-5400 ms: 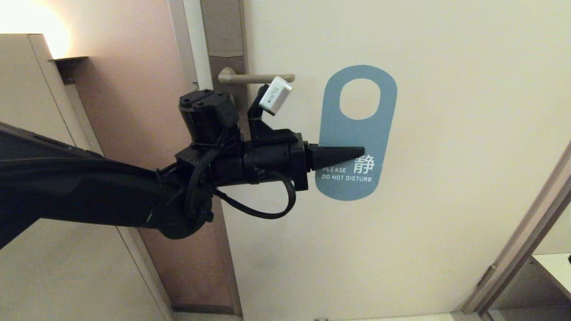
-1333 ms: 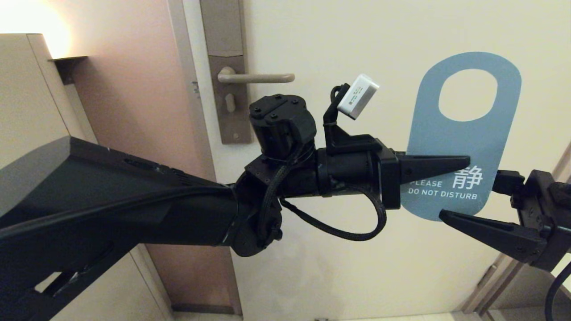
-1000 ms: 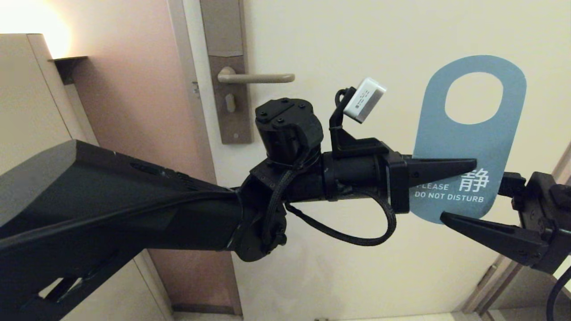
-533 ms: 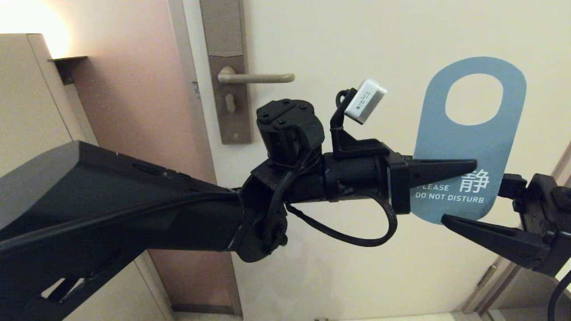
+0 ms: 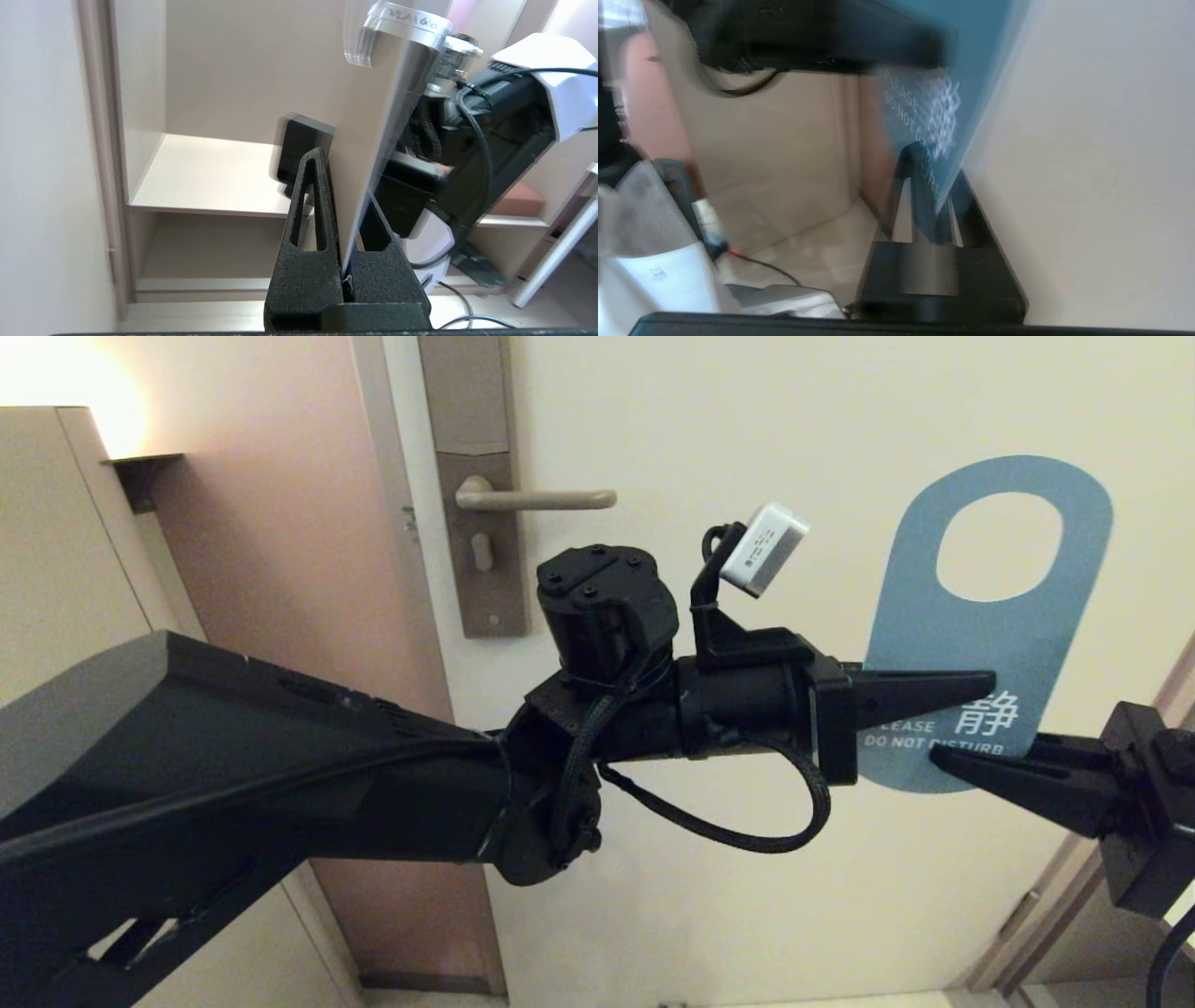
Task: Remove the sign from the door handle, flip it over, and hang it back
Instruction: Hand it to the other hand
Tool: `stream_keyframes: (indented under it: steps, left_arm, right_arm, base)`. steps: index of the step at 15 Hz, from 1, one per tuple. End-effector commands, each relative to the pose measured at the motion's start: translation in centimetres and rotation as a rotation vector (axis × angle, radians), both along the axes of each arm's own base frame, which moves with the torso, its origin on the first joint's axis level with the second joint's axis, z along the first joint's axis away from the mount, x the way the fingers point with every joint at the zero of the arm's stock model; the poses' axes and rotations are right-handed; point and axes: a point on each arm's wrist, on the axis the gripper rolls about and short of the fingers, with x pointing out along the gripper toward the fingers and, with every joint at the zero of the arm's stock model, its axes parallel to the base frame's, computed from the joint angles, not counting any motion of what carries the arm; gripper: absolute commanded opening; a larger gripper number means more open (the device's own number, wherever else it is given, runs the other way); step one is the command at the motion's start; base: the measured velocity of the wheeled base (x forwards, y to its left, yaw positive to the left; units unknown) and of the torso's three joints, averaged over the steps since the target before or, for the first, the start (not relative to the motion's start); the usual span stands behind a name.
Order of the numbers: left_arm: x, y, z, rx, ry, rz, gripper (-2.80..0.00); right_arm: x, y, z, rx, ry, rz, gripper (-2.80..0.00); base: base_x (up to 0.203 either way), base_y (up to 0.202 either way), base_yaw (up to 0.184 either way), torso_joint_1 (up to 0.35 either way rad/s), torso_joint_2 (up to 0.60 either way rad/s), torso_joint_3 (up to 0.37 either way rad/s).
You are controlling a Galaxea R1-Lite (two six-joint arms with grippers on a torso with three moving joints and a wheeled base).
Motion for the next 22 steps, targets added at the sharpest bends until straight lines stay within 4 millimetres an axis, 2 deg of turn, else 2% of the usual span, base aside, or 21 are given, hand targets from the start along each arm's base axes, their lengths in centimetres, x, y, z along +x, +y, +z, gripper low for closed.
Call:
stream_keyframes:
  steps: [1,16,17,22]
  left_arm:
    - [-0.08,0.05,0.15,-0.012,-0.007,-0.007,-2.80]
    - [-0.29,0.21,0.06,-0.032,-0.029,-0.014,-2.80]
    - [-0.33,0.26,0.03,-0.032,-0.029,-0.014,0.00]
    - [-0.49,0.35,0.06,-0.033,-0.025,-0.020,0.00]
  right_arm:
    - [-0.01,0.00,0.05,0.000,-0.005,0.001,-2.80]
    - [-0.30,-0.06,-0.27,-0.001,0.002,0.001,-2.80]
    - [-0.34,-0.07,-0.30,-0.001,0.002,0.000,-2.80]
    - [-0.42,-0.09,-0.48,-0.002,0.008,0.001,-2.80]
  base:
    - [0.000,0.000,0.000,0.000,0.00,0.000]
    - [0.000,0.000,0.000,0.000,0.00,0.000]
    - [0.000,0.000,0.000,0.000,0.00,0.000]
    - [0.000,0.000,0.000,0.000,0.00,0.000]
